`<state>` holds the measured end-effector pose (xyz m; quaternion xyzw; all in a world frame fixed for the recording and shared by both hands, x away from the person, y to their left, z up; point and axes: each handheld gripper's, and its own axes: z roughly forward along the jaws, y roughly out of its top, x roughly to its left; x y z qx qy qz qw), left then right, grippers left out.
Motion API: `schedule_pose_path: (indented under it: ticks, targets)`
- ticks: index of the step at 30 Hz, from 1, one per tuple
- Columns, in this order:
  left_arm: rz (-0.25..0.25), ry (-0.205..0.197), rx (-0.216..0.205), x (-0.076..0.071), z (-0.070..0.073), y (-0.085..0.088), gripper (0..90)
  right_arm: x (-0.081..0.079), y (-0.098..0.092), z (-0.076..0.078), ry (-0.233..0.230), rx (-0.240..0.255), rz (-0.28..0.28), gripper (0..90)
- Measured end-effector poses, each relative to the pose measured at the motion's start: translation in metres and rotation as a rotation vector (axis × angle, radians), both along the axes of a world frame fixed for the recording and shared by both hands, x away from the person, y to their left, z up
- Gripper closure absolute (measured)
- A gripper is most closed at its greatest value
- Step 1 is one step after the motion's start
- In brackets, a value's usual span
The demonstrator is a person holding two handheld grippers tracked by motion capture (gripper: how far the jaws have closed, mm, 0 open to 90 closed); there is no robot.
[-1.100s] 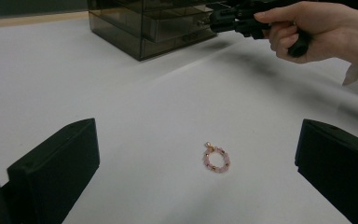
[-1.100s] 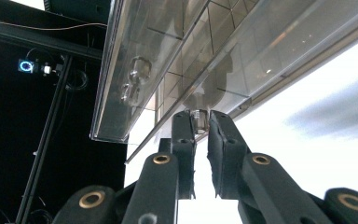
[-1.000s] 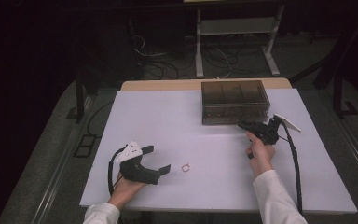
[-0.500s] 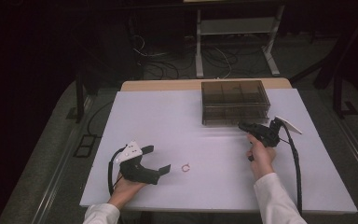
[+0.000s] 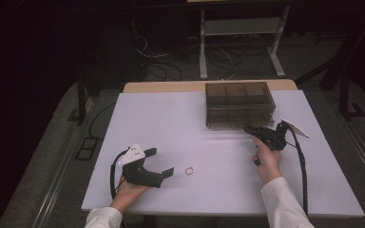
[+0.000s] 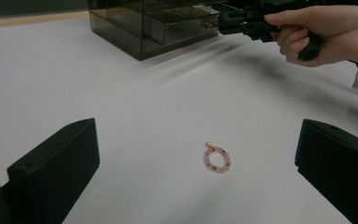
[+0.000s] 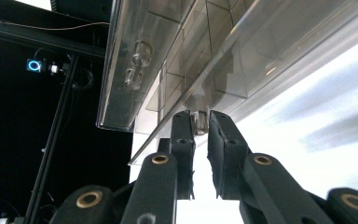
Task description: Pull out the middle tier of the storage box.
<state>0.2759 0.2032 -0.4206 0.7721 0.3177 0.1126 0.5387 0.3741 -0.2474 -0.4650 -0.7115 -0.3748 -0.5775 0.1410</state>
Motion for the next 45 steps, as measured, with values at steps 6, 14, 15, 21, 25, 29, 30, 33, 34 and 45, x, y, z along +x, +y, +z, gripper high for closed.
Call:
schedule_pose_path:
  ticks: [6, 14, 15, 21, 25, 29, 30, 33, 34, 45]
  targets:
    - [0.001, 0.0, 0.0, 0.0, 0.0, 0.0, 0.0, -0.003, -0.004, 0.004, -0.012, -0.04, -0.003, 68.7]
    - [0.002, 0.001, 0.0, 0.0, 0.0, 0.0, 0.0, -0.007, -0.011, 0.009, -0.024, -0.086, 0.017, 65.0]
    - [0.003, 0.001, -0.001, 0.0, 0.0, 0.0, 0.0, -0.009, -0.013, 0.01, -0.027, -0.095, 0.025, 64.5]
    - [0.003, 0.001, 0.0, 0.0, -0.001, 0.0, 0.0, -0.01, -0.015, 0.012, -0.039, -0.112, 0.041, 64.1]
    - [0.003, 0.002, 0.0, 0.0, -0.001, -0.001, 0.0, -0.012, -0.016, 0.014, -0.038, -0.118, 0.053, 63.4]
    - [0.004, 0.004, -0.001, 0.0, -0.001, 0.0, 0.0, -0.013, -0.017, 0.017, -0.053, -0.128, 0.066, 63.1]
    - [0.003, 0.004, 0.0, 0.0, -0.001, 0.0, 0.0, -0.013, -0.017, 0.019, -0.05, -0.135, 0.08, 62.9]
    - [0.003, 0.004, 0.001, 0.0, -0.001, 0.0, 0.0, -0.012, -0.018, 0.022, -0.063, -0.173, 0.103, 62.3]
    - [0.003, 0.005, 0.002, 0.0, -0.001, 0.0, 0.0, -0.011, -0.018, 0.025, -0.068, -0.186, 0.11, 62.2]
    - [0.005, 0.008, 0.002, 0.0, -0.001, -0.001, 0.0, -0.006, -0.017, 0.048, -0.104, -0.341, 0.259, 59.7]
